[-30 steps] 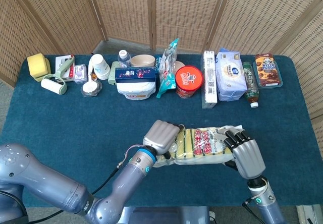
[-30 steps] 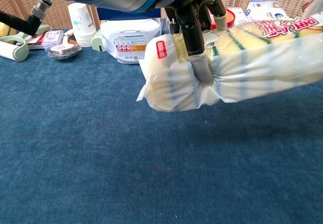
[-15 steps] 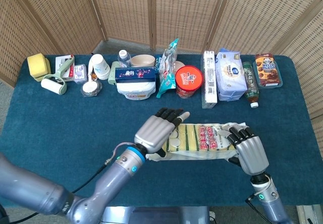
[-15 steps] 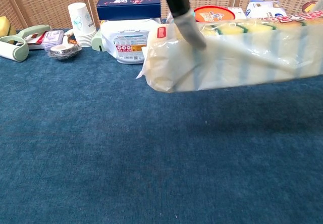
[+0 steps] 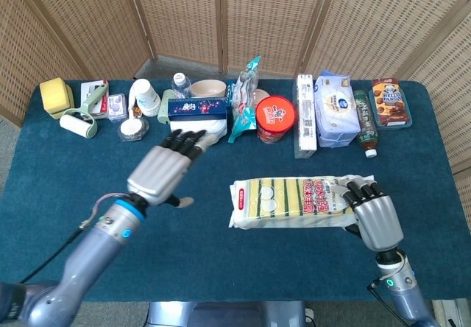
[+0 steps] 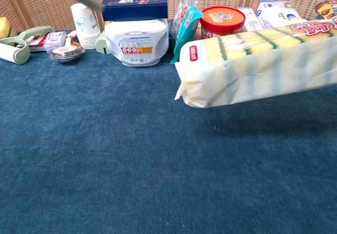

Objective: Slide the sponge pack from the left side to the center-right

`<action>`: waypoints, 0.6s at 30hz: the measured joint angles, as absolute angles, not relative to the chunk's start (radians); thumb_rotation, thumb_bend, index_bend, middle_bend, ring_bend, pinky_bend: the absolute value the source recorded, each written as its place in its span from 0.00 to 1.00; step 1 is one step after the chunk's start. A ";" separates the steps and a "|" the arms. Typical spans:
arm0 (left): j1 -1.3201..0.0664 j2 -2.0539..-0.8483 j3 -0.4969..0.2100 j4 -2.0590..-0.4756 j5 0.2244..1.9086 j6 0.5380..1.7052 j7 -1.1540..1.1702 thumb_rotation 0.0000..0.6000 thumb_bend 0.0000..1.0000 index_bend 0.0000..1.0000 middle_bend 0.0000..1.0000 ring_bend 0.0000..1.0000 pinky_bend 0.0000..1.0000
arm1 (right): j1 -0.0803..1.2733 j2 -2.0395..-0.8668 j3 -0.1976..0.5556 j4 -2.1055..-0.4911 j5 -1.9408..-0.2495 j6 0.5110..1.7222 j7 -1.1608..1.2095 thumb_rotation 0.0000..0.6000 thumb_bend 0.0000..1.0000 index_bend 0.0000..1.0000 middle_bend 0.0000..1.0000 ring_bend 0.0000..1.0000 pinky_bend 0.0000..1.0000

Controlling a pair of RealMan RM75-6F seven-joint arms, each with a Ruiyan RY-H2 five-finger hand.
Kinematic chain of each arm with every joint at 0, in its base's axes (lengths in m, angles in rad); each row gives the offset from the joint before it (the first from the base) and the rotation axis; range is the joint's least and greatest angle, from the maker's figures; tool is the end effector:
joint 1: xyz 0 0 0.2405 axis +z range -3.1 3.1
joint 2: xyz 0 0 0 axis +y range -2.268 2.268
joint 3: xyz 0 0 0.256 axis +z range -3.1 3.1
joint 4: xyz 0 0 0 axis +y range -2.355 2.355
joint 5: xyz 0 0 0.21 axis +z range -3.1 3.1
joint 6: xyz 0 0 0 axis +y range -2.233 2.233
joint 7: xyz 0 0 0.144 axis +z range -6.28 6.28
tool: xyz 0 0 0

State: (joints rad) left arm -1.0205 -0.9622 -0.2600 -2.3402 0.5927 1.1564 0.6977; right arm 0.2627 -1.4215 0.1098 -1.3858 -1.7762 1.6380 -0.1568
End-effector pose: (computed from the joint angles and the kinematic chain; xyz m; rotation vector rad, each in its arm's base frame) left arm -0.0160 0.2941 0.1278 -1.9193 -0.8482 -0.9346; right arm -0.2368 -0.2314 0.0962 1.5369 -0.4474 1.2468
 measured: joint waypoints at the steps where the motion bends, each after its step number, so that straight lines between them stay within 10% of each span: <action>1: -0.971 -0.940 -0.223 -2.329 0.684 1.164 0.692 1.00 0.00 0.00 0.00 0.00 0.01 | 0.262 -1.419 0.111 -1.385 -1.775 1.641 -0.160 1.00 0.40 0.80 0.81 0.62 0.83; 18: -0.423 -0.929 0.059 -1.657 1.351 1.395 0.066 1.00 0.00 0.00 0.00 0.00 0.01 | 0.259 -1.406 0.119 -1.373 -1.756 1.654 -0.179 1.00 0.40 0.80 0.81 0.62 0.83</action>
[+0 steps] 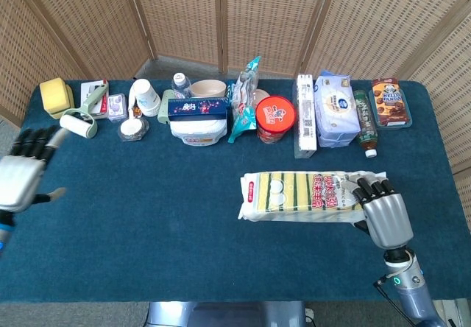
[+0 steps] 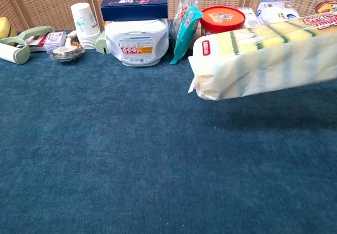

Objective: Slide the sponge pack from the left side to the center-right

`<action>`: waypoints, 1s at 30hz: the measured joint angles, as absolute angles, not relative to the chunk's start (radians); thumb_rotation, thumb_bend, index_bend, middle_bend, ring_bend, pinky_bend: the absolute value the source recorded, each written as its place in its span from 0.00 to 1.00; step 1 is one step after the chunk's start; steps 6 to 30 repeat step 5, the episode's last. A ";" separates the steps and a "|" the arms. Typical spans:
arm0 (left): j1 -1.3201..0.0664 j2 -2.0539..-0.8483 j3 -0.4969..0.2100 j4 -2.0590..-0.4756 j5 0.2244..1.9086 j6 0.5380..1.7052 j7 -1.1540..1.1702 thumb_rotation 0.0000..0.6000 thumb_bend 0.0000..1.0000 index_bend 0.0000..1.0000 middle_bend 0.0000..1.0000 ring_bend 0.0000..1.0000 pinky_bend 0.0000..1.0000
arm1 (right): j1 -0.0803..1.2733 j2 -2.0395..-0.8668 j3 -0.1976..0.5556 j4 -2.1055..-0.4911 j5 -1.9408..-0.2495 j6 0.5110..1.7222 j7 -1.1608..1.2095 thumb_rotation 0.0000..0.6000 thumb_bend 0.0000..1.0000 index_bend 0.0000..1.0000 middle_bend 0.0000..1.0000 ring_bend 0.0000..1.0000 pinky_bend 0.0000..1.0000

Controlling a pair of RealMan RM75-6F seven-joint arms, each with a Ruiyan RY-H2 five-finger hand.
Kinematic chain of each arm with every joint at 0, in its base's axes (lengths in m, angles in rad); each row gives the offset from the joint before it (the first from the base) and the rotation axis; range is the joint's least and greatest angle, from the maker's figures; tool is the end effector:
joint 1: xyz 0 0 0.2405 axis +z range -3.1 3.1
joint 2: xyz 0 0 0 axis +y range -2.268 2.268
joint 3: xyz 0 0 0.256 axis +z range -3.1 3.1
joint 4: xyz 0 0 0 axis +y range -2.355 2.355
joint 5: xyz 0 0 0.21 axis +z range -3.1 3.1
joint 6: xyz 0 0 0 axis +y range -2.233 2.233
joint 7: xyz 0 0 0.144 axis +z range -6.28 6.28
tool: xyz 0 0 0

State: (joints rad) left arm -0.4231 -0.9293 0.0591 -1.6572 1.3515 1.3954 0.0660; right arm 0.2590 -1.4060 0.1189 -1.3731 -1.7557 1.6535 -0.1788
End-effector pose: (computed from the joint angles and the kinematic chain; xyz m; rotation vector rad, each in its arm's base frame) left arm -0.2772 0.2610 0.2039 -1.5652 -0.7000 -0.7991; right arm -0.2434 -0.2338 0.1058 1.5093 -0.4087 1.2062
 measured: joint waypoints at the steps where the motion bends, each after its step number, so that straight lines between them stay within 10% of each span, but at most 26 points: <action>1: -0.398 -0.943 0.068 -1.613 1.362 1.409 0.030 1.00 0.00 0.00 0.00 0.00 0.01 | 0.259 -1.406 0.119 -1.372 -1.756 1.655 -0.179 1.00 0.40 0.80 0.81 0.62 0.83; 30: -0.294 -1.009 0.099 -1.446 1.398 1.451 -0.113 1.00 0.00 0.00 0.00 0.00 0.01 | 0.258 -1.405 0.119 -1.368 -1.754 1.659 -0.179 1.00 0.40 0.80 0.81 0.62 0.83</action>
